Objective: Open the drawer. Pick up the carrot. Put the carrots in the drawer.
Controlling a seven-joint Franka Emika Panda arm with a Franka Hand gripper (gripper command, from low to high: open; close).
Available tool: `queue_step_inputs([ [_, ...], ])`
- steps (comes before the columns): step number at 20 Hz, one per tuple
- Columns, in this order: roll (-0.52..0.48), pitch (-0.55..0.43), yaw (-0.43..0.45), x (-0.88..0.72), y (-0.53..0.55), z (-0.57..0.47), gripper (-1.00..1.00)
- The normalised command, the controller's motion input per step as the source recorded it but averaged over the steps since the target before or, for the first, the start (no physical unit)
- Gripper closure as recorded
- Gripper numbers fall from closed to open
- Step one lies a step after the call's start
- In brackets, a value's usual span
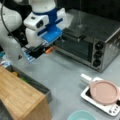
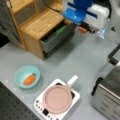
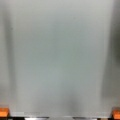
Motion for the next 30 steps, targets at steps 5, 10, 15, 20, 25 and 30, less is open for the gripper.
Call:
queue_step_inputs([
  [5,0.001,0.016,0.127,-0.01,0.00,-0.01,-1.00],
  [10,0.053,0.090,0.072,-0.01,-0.04,-0.02,-1.00],
  [15,0.086,0.152,0.055,0.07,-0.20,-0.04,-1.00],
  [20,0.063,0.091,0.103,0.24,-0.36,-0.11,-1.00],
  [25,0.060,0.045,0.140,0.30,-0.42,-0.08,-1.00],
  [30,0.041,0.031,0.145,0.29,-0.37,-0.05,-1.00],
])
